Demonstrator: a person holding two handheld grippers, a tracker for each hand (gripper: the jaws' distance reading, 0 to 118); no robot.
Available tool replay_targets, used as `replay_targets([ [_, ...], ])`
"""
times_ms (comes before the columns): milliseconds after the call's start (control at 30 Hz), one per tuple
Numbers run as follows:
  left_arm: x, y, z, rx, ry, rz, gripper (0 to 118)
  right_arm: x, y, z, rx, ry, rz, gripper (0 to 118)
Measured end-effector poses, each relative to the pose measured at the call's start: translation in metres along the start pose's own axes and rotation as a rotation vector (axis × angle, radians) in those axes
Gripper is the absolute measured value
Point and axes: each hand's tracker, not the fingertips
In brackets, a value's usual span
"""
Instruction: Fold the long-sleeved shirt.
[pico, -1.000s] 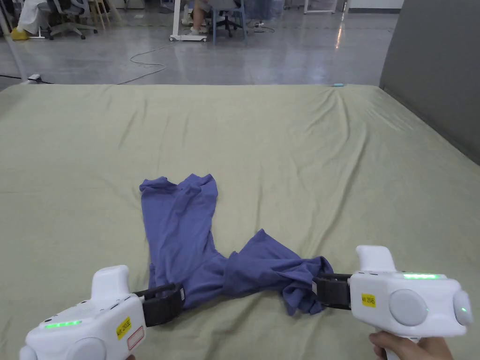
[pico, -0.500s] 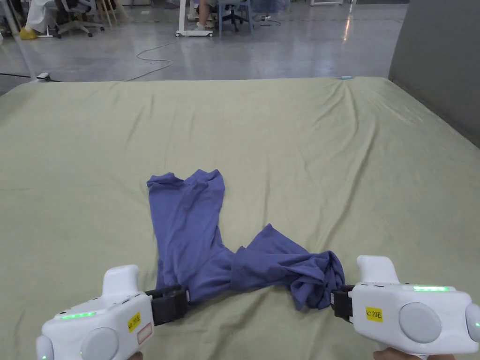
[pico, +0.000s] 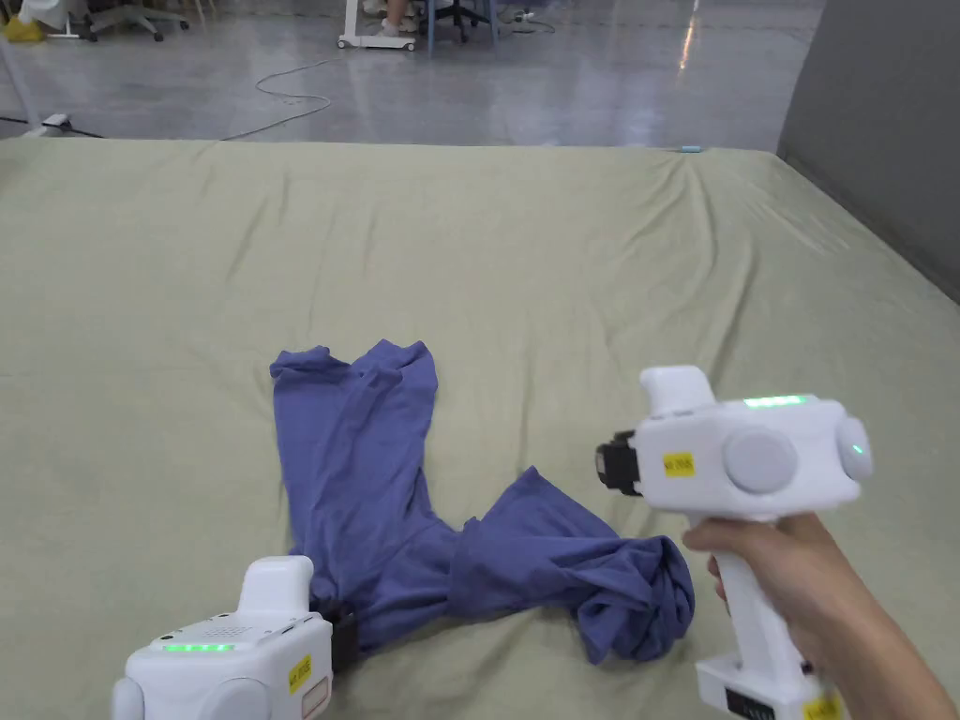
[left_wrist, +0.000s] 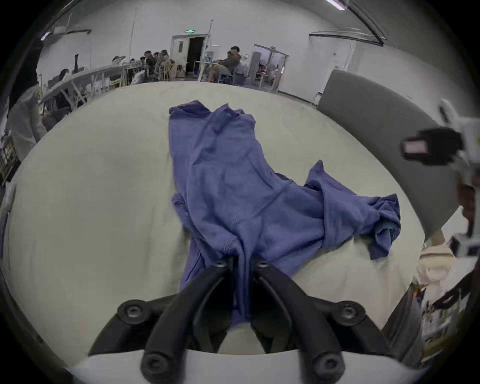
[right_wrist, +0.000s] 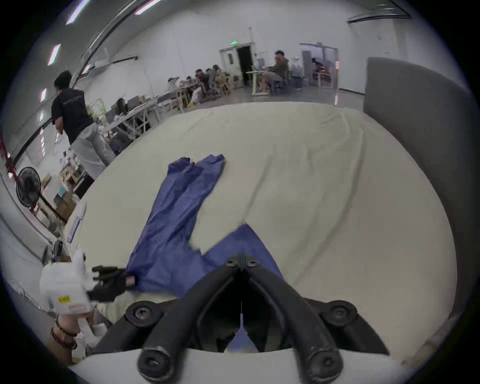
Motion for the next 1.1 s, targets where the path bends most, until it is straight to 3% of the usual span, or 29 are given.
replay_targets([
  [33, -0.005, 0.000, 0.000, -0.006, -0.013, 0.040, 5, -0.001, 0.015, -0.023, -0.040, 0.019, 0.024, 33],
  [67, -0.007, 0.000, 0.001, -0.009, -0.019, 0.055, 5, -0.002, 0.025, -0.044, -0.082, 0.014, 0.054, 33],
  [100, -0.006, 0.000, 0.002, -0.011, -0.020, 0.054, 5, -0.005, 0.032, -0.064, -0.124, 0.000, 0.080, 45],
  [167, -0.006, 0.003, 0.004, -0.009, -0.019, 0.044, 5, -0.006, 0.039, -0.109, -0.246, -0.017, 0.152, 97],
  [200, -0.004, 0.005, 0.004, -0.010, -0.017, 0.039, 5, -0.008, 0.040, -0.125, -0.278, -0.036, 0.190, 100],
  [300, 0.001, 0.011, 0.006, -0.013, -0.002, 0.015, 5, -0.011, 0.035, -0.168, -0.393, -0.102, 0.237, 85],
  [367, 0.004, 0.012, 0.007, -0.014, 0.003, 0.011, 5, -0.013, 0.031, -0.188, -0.470, -0.130, 0.264, 64],
  [433, 0.002, 0.014, 0.006, -0.026, 0.004, 0.031, 5, -0.012, 0.029, -0.188, -0.452, -0.116, 0.234, 58],
  [467, 0.003, 0.014, 0.006, -0.029, 0.004, 0.034, 5, -0.014, 0.032, -0.183, -0.461, -0.118, 0.237, 48],
  [533, 0.006, 0.015, 0.006, -0.032, 0.014, 0.026, 5, -0.018, 0.033, -0.171, -0.427, -0.109, 0.220, 0],
  [567, 0.007, 0.017, 0.007, -0.034, 0.020, 0.024, 5, -0.016, 0.033, -0.166, -0.395, -0.184, 0.222, 0],
  [600, 0.008, 0.019, 0.007, -0.037, 0.023, 0.027, 5, -0.013, 0.032, -0.161, -0.395, -0.112, 0.187, 0],
  [733, 0.006, 0.050, 0.026, 0.058, 0.004, 0.009, 3, 0.010, 0.049, -0.110, -0.260, -0.093, 0.108, 0],
  [967, 0.004, 0.195, 0.096, 0.330, -0.034, -0.058, 3, 0.053, 0.132, 0.034, 0.069, -0.159, 0.066, 0],
  [1100, 0.011, 0.281, 0.130, 0.470, 0.061, -0.135, 2, 0.072, 0.196, 0.099, 0.199, -0.241, 0.044, 0],
])
